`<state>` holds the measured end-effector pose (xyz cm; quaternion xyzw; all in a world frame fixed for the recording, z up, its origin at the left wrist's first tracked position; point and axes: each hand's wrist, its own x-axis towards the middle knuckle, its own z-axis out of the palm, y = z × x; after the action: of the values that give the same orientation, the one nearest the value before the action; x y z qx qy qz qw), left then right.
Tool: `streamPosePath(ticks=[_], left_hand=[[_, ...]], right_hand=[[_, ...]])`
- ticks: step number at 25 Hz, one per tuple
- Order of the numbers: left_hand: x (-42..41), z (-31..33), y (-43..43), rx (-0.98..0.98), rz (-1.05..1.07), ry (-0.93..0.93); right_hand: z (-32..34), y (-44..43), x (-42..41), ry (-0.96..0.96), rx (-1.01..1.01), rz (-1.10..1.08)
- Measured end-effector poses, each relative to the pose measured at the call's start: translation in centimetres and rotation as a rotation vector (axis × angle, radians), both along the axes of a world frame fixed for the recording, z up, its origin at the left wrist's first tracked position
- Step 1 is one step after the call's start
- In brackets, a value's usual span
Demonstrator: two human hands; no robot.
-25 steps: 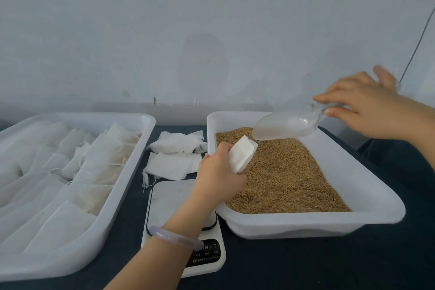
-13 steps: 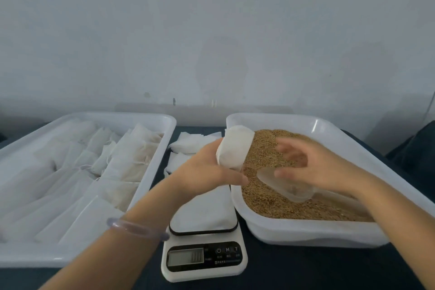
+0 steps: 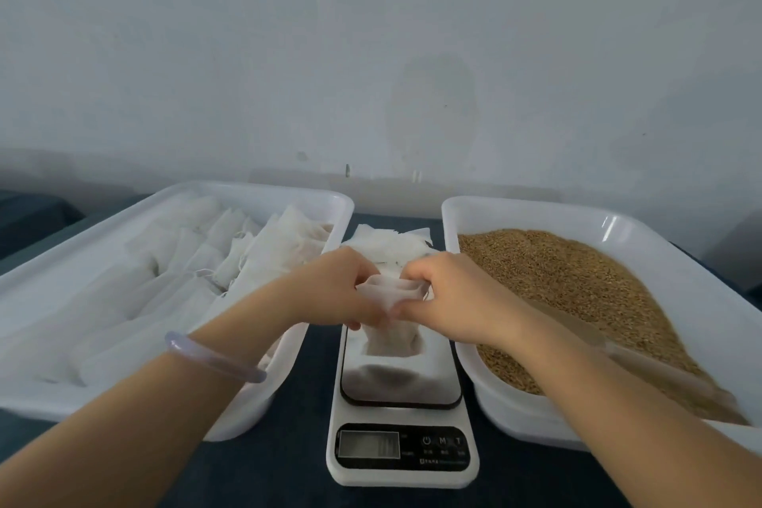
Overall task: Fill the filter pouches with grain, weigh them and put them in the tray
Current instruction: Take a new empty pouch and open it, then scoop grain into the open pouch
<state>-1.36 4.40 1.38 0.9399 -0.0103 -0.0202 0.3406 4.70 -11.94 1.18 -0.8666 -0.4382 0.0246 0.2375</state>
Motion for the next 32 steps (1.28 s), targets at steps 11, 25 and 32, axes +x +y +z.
streamPosePath(ticks=[11, 25, 32], left_hand=[[1.4, -1.4, -1.0, 0.418, 0.028, -0.034], [2.5, -2.2, -1.8, 0.533, -0.010, 0.021], [1.6, -2.5, -0.7, 0.208, -0.010, -0.009]], right_hand=[[-1.3, 0.8, 1.3, -0.247, -0.287, -0.010], [-2.4, 1.4, 2.1, -0.154, -0.329, -0.052], [-2.4, 0.7, 2.1, -0.013, -0.162, -0.089]])
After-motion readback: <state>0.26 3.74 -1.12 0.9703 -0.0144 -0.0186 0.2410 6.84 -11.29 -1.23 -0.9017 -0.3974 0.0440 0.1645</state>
